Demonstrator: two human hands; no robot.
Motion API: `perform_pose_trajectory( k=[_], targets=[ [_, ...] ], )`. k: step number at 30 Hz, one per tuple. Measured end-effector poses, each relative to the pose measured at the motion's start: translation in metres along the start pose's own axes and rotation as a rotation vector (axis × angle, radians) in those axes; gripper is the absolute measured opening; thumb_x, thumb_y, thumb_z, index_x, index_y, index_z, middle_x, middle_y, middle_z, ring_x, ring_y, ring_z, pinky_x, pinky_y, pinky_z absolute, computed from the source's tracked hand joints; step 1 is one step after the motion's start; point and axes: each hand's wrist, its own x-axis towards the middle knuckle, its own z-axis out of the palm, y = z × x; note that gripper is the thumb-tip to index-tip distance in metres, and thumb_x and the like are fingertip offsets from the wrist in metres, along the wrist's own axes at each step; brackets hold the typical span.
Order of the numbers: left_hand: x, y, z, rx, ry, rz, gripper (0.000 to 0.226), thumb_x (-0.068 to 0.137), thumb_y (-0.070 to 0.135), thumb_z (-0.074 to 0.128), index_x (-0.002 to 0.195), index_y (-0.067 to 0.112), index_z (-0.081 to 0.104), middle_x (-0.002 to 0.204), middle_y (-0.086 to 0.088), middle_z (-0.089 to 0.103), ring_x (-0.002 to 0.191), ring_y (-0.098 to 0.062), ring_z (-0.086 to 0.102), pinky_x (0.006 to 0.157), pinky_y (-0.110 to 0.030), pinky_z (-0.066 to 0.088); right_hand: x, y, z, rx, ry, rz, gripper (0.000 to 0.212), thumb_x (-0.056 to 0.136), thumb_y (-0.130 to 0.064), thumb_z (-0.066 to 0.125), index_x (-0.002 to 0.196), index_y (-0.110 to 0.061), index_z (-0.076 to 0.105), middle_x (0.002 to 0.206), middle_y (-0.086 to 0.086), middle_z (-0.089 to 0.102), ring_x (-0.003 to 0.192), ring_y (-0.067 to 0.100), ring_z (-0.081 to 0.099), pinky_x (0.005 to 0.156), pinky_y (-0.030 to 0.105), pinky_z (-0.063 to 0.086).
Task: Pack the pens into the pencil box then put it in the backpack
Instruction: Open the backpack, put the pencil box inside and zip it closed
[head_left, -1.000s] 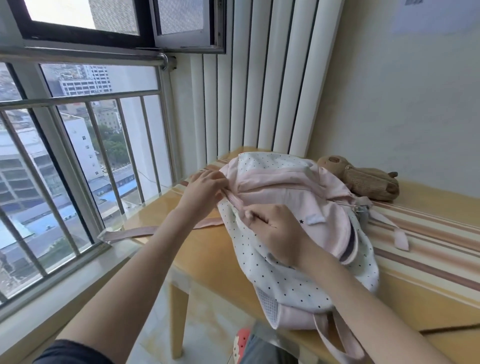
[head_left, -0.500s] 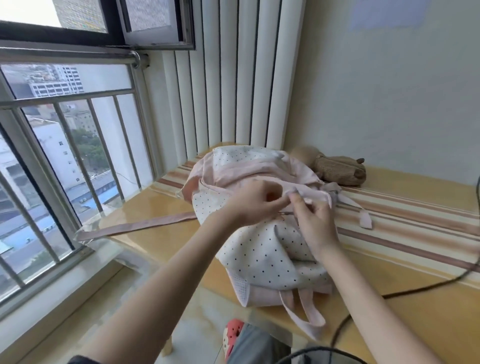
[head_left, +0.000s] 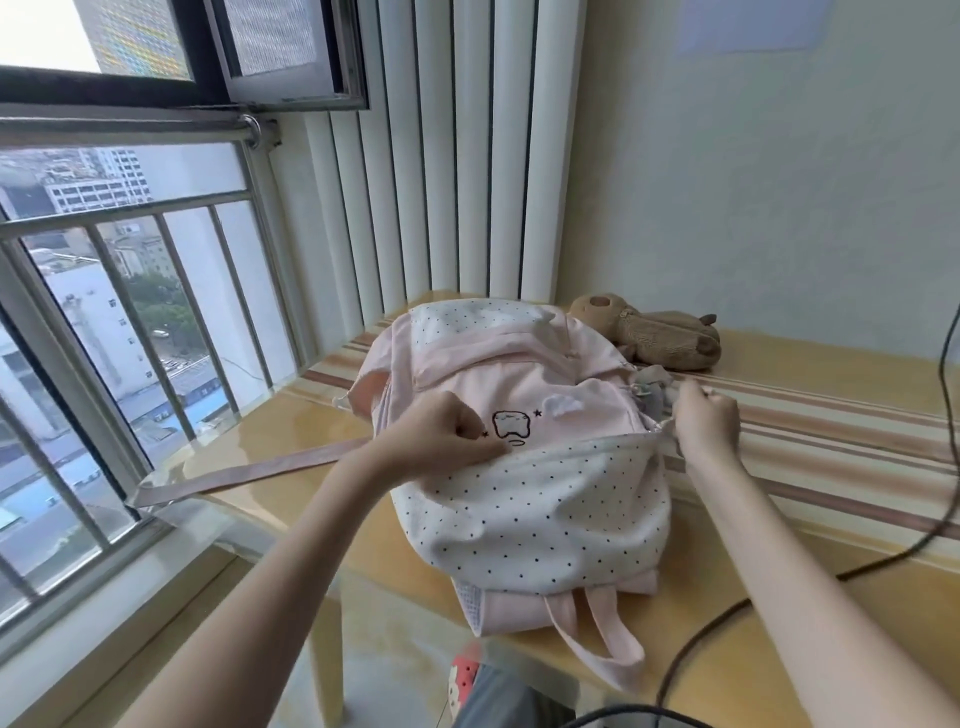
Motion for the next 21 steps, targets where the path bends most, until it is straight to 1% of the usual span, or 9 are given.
perform_pose_trajectory(
  k=[2,4,6,9,11,13,15,17,21],
  targets=[
    [0.010,0.009,0.006,0.258,-0.020,0.057,0.056,0.086,0.039,0.060,0.045,0.019,0.027,0.044,0.003,0.025,0.044,-0.014,0.022,0.052,-0.030,0.026,0.004,-0.008,0.012,0.044,-0.053,-0.045,0.037,0.087,-0.027,0.044,0.053,-0.011,0.041,0.053,0.006,0.045,0.050,0.023,0.041,0.052,0.031,0.030],
    [0.020,0.031,0.015,0.397,0.056,0.150,0.055,0.090,0.046,0.050,0.047,0.017,0.034,0.044,0.001,0.033,0.043,-0.014,0.030,0.050,-0.030,0.030,0.001,-0.016,0.019,0.098,-0.099,-0.107,0.043,0.087,-0.029,0.046,0.048,-0.011,0.041,0.050,0.005,0.046,0.051,0.024,0.044,0.055,0.031,0.032],
    [0.035,0.062,0.032,0.370,0.075,0.224,0.057,0.089,0.056,0.043,0.052,0.014,0.044,0.047,0.002,0.040,0.045,-0.013,0.036,0.050,-0.029,0.033,0.002,-0.019,0.025,0.136,-0.117,-0.138,0.045,0.087,-0.027,0.047,0.045,-0.013,0.039,0.046,0.003,0.043,0.048,0.023,0.042,0.055,0.032,0.032],
    [0.065,0.097,0.063,0.377,-0.025,0.199,0.067,0.079,0.074,0.038,0.060,0.011,0.049,0.059,-0.001,0.052,0.054,-0.015,0.043,0.052,-0.030,0.031,0.014,-0.017,0.032,0.135,-0.135,-0.160,0.049,0.086,-0.026,0.048,0.040,-0.013,0.038,0.036,-0.001,0.041,0.045,0.023,0.041,0.054,0.032,0.034],
    [0.085,0.098,0.070,0.351,-0.188,0.125,0.058,0.086,0.061,0.043,0.070,0.008,0.058,0.070,-0.005,0.057,0.064,-0.021,0.048,0.057,-0.031,0.033,0.031,-0.011,0.032,0.062,-0.140,-0.146,0.048,0.087,-0.024,0.047,0.042,-0.012,0.039,0.034,-0.003,0.041,0.046,0.024,0.043,0.055,0.032,0.035],
    [0.095,0.090,0.070,0.248,-0.367,0.089,0.042,0.091,0.041,0.049,0.080,0.002,0.062,0.073,-0.005,0.054,0.066,-0.022,0.047,0.055,-0.030,0.034,0.049,-0.004,0.029,-0.054,-0.101,-0.139,0.047,0.090,-0.024,0.045,0.045,-0.010,0.041,0.043,0.002,0.045,0.052,0.027,0.046,0.057,0.032,0.034],
    [0.096,0.078,0.069,0.078,-0.461,0.067,0.034,0.092,0.032,0.053,0.066,0.009,0.054,0.063,-0.002,0.048,0.054,-0.016,0.045,0.048,-0.023,0.035,0.064,0.002,0.033,-0.147,-0.079,-0.148,0.048,0.093,-0.025,0.043,0.048,-0.008,0.043,0.051,0.007,0.047,0.058,0.028,0.048,0.054,0.033,0.032],
    [0.091,0.069,0.064,-0.048,-0.502,0.069,0.042,0.092,0.028,0.054,0.054,0.016,0.042,0.053,0.002,0.042,0.042,-0.009,0.039,0.044,-0.020,0.034,0.070,0.001,0.046,-0.250,-0.085,-0.208,0.050,0.095,-0.028,0.040,0.052,-0.005,0.050,0.055,0.011,0.052,0.063,0.032,0.053,0.052,0.033,0.033],
    [0.086,0.053,0.059,-0.157,-0.623,0.073,0.046,0.091,0.024,0.052,0.050,0.016,0.036,0.048,-0.002,0.033,0.039,-0.012,0.028,0.048,-0.023,0.029,0.073,-0.007,0.089,-0.566,-0.047,-0.522,0.050,0.099,-0.028,0.034,0.082,0.005,0.068,0.085,0.026,0.067,0.083,0.042,0.062,0.065,0.039,0.044]
  ],
)
